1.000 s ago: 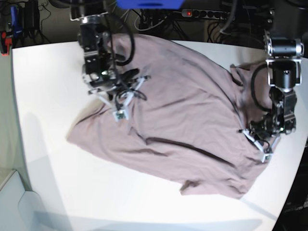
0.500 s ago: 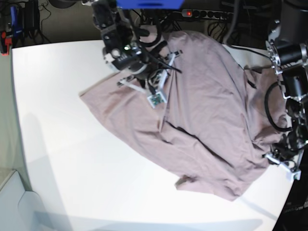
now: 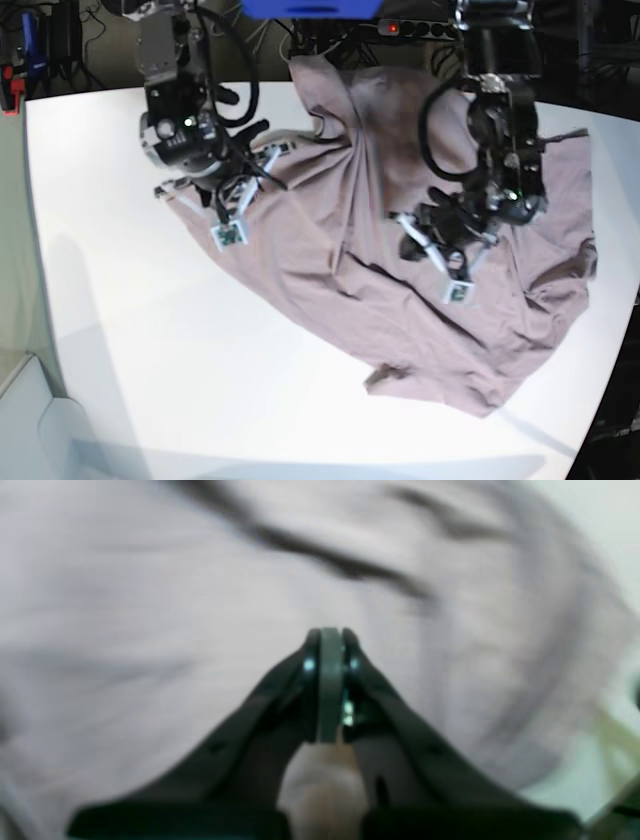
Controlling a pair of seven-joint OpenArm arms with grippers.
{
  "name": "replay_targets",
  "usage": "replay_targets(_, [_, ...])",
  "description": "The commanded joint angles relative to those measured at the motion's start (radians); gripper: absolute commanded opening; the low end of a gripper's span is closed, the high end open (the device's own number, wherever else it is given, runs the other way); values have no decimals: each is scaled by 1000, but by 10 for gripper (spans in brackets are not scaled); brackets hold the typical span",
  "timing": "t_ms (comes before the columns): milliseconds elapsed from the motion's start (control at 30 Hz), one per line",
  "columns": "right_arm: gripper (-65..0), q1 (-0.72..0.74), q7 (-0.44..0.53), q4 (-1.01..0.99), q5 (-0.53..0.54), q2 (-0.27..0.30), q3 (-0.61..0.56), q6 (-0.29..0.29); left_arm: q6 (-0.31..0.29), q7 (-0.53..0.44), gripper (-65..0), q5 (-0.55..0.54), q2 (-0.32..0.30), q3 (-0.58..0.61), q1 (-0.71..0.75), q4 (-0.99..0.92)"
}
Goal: Layout the t-shirt on the table in an organized manner, then fold the t-shirt properly
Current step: 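Lift the shirt with both grippers and drag it toward the left gripper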
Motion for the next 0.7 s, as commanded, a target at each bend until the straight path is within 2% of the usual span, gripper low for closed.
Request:
replay_targets(0, [-650, 10, 18, 20, 7, 0, 16, 6, 9, -28, -650, -6, -1, 12, -8, 44])
replay_targets(67, [-650, 12, 23, 19, 8, 9, 41, 7, 9, -26, -650, 2, 17, 61, 24, 77])
replay_targets(200, [-650, 14, 26, 19, 8, 16, 76, 7, 11, -20, -650, 2, 5, 137, 98, 118])
replay_targets(400, [-650, 38, 18, 19, 8, 16, 88, 7, 11, 100, -650, -1, -96, 170, 156, 149])
replay_targets(567, [-650, 38, 24, 17, 8, 12, 88, 7, 6, 104, -650, 2, -165, 173, 186, 152])
replay_targets(667, [-650, 38, 26, 17, 8, 12, 85, 7, 3, 103, -650, 2, -182, 175, 190, 109])
